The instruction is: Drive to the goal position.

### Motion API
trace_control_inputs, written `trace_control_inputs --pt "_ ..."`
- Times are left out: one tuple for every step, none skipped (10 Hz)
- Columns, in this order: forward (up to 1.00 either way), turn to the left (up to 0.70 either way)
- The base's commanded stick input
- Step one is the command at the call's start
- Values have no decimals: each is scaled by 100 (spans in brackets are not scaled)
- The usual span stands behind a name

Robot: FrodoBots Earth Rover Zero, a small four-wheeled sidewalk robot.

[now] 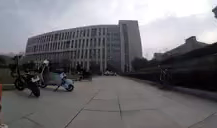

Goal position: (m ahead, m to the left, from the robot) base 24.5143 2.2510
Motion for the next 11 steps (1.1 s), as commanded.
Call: trace_control_inputs --pt "70 0" --pt "70 0" --pt "70 0" --pt "70 0" --pt "70 0" --pt "70 0" --pt "70 0" --pt "70 0" --pt "70 0" --pt "70 0" --pt "70 0"
